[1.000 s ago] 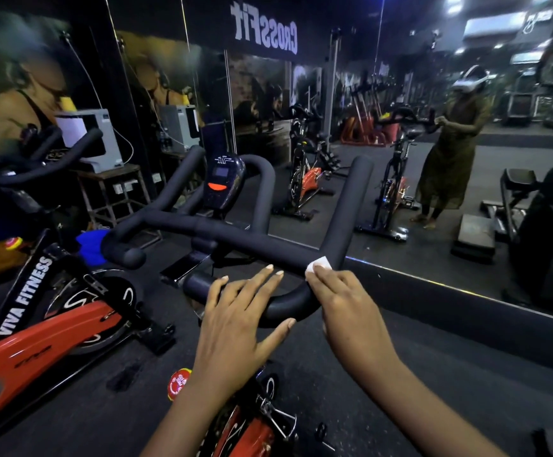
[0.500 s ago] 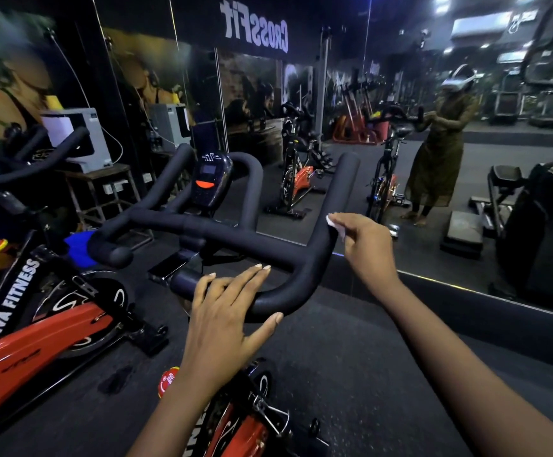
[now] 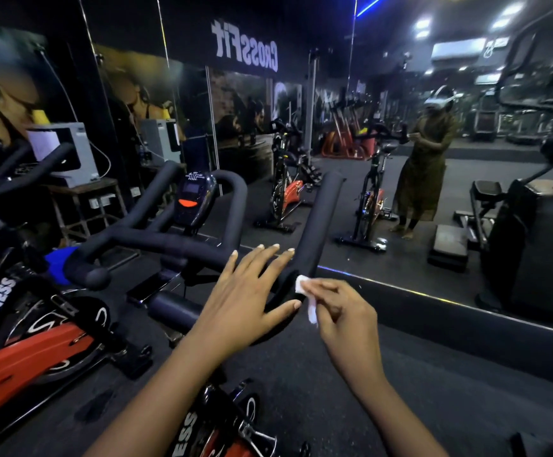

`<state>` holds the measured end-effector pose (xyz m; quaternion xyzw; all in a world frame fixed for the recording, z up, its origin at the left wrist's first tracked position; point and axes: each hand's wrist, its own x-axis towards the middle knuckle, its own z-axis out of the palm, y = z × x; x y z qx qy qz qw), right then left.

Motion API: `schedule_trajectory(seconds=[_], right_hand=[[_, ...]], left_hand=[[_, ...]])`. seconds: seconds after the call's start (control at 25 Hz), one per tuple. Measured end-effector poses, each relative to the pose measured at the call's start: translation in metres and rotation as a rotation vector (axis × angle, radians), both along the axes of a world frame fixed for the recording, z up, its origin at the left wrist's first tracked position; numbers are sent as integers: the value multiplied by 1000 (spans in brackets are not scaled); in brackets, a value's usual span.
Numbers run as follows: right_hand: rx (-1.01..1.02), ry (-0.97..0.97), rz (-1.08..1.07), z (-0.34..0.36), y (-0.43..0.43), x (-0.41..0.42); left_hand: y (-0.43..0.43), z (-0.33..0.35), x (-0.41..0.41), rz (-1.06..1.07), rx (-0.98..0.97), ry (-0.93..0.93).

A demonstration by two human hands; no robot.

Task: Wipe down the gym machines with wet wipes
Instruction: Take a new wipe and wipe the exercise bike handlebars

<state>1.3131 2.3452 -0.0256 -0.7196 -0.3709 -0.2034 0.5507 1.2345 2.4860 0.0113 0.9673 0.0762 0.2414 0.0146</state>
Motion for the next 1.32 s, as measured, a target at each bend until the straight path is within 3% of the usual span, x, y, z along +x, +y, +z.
schedule_trajectory(seconds=[0.16, 0.36, 0.6, 0.8, 1.0, 1.08, 1.2, 1.32], right_hand=[[137, 29, -154, 54, 10, 74], [52, -6, -251, 87, 54, 160], [141, -89, -236, 32, 55, 107], [19, -245, -181, -11, 37, 48], [-37, -414, -118, 52, 31, 87], [-243, -496, -173, 97, 44, 121], [-787, -587, -255, 125, 61, 149], [-916, -661, -272, 108, 60, 149]], left_hand=[[8, -4, 23, -3, -18, 148], [10, -6, 23, -13, 3, 158], [6, -2, 24, -2, -1, 169], [4, -2, 22, 7, -3, 180], [3, -3, 22, 13, -1, 175], [4, -3, 22, 16, 8, 176], [4, -4, 21, 11, 8, 165], [4, -4, 21, 10, 16, 157]])
